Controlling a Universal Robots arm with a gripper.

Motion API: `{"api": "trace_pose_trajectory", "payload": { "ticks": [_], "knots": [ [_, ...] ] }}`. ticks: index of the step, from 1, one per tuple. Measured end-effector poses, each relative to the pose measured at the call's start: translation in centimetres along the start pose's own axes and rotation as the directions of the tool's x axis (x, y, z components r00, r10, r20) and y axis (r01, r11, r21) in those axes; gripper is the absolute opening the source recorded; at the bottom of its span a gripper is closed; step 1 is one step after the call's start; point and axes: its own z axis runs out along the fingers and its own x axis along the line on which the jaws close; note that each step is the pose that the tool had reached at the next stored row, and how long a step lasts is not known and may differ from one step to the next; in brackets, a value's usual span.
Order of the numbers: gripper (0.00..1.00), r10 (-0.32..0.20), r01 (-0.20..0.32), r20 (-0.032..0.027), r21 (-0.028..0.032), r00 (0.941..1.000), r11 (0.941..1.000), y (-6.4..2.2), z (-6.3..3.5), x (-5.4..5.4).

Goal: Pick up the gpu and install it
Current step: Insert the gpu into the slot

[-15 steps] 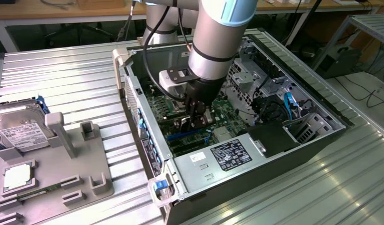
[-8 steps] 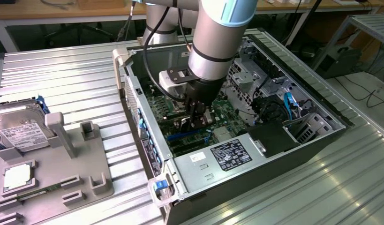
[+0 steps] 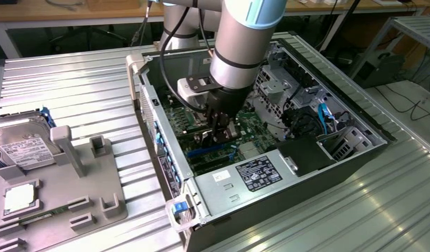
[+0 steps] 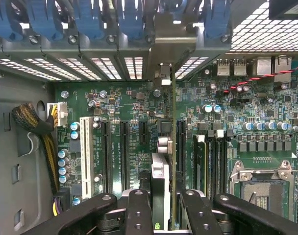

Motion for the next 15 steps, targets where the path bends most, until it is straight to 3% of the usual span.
{"api": "trace_pose_trajectory", "payload": {
  "ticks": [15],
  "knots": [
    [0.28,0.000,0.000,0.0001,0.0000,1.0000,1.0000,0.02,0.59,0.02]
  ]
}}
